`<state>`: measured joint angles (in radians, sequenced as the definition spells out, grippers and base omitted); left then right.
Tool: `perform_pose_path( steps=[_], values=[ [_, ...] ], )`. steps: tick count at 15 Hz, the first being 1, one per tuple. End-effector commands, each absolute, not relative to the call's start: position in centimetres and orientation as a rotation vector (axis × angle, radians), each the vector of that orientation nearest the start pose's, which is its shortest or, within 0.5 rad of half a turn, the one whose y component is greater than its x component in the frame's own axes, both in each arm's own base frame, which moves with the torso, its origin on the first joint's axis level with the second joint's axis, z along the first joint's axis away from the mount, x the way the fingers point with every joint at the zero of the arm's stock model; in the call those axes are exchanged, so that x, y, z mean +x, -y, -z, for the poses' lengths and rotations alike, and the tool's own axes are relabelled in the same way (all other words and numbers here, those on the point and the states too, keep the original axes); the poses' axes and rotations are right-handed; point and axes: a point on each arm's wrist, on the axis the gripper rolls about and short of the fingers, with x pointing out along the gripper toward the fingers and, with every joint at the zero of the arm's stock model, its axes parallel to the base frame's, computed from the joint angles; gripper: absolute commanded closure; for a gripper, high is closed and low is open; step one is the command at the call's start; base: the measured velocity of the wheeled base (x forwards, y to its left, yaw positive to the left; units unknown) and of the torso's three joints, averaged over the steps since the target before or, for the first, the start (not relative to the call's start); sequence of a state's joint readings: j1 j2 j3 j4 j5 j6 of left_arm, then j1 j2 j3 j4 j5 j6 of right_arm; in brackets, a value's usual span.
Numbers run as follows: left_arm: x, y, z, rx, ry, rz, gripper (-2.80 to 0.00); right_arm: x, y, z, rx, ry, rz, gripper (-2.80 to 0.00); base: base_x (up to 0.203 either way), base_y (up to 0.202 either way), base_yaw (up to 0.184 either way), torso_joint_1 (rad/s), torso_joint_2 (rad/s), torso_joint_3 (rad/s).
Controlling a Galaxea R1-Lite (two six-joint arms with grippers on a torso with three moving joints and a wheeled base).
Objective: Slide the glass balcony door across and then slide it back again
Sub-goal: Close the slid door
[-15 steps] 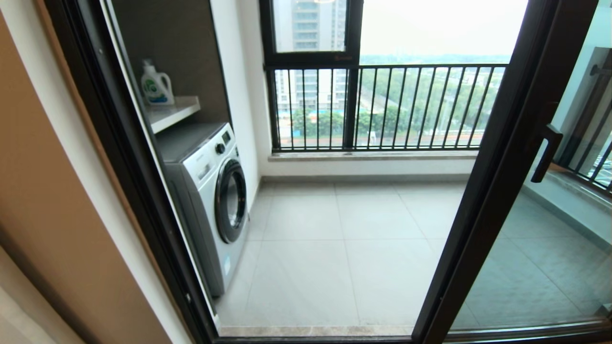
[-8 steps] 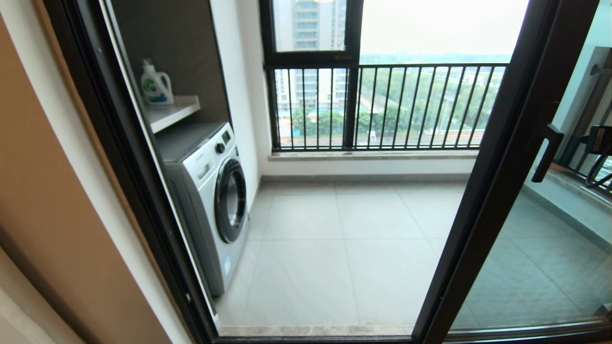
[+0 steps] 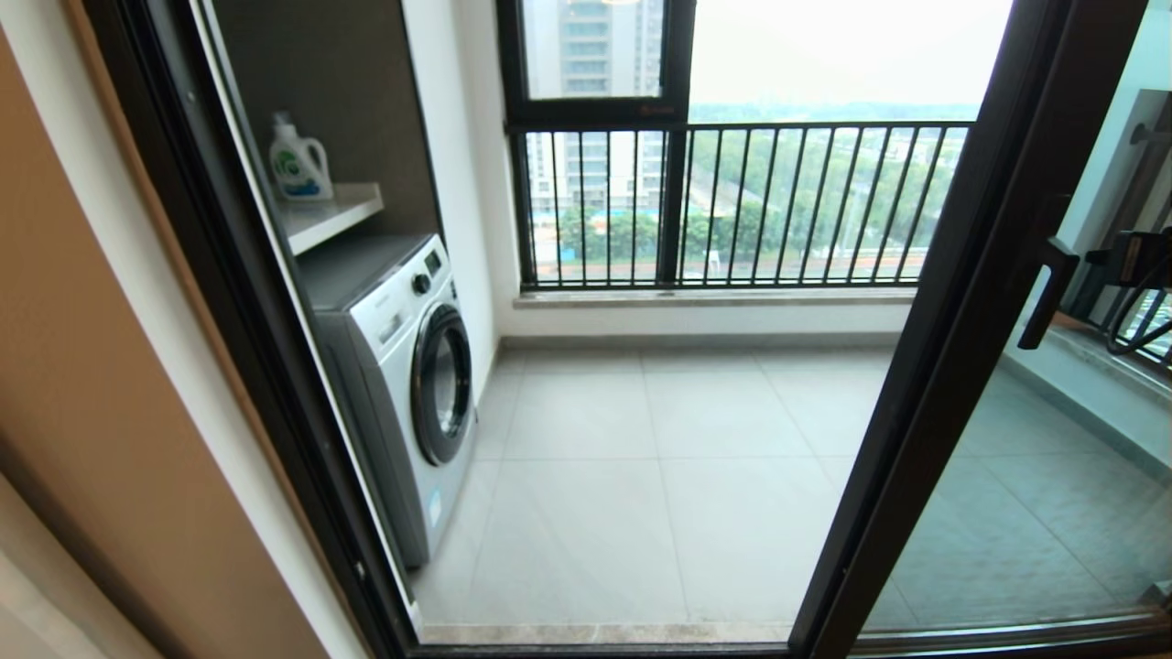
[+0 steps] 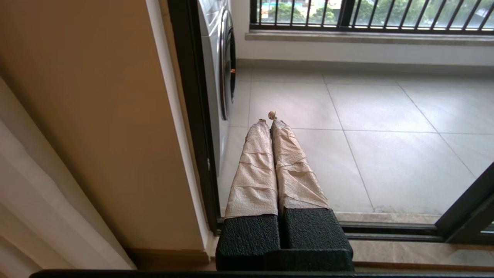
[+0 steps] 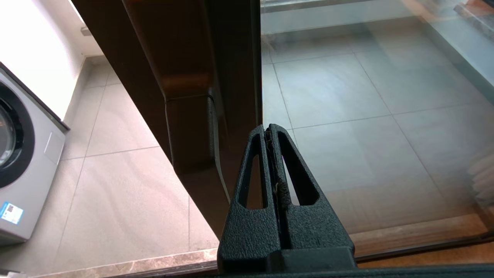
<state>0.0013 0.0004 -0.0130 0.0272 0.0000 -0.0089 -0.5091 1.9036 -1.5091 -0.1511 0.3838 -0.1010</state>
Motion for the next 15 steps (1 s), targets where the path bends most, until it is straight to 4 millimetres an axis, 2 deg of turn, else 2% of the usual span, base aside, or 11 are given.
perform_pose_path(
  steps=[1,10,15],
  values=[
    [-2.4,0.0,-7.7,-0.009,-0.015,-0.002,0.0,34.4,17.6,-26.2,0.002,-0.224,0.098,0.0,0.0,0.0,0.0,0.0,0.0,0.0],
    [-2.4,0.0,-7.6,-0.009,-0.017,-0.002,0.0,35.4,18.2,-24.6,0.024,-0.256,0.101,0.0,0.0,0.0,0.0,0.0,0.0,0.0],
    [-2.4,0.0,-7.6,-0.009,-0.017,-0.002,0.0,36.1,17.2,-24.3,0.057,-0.262,0.074,0.0,0.0,0.0,0.0,0.0,0.0,0.0]
  ],
)
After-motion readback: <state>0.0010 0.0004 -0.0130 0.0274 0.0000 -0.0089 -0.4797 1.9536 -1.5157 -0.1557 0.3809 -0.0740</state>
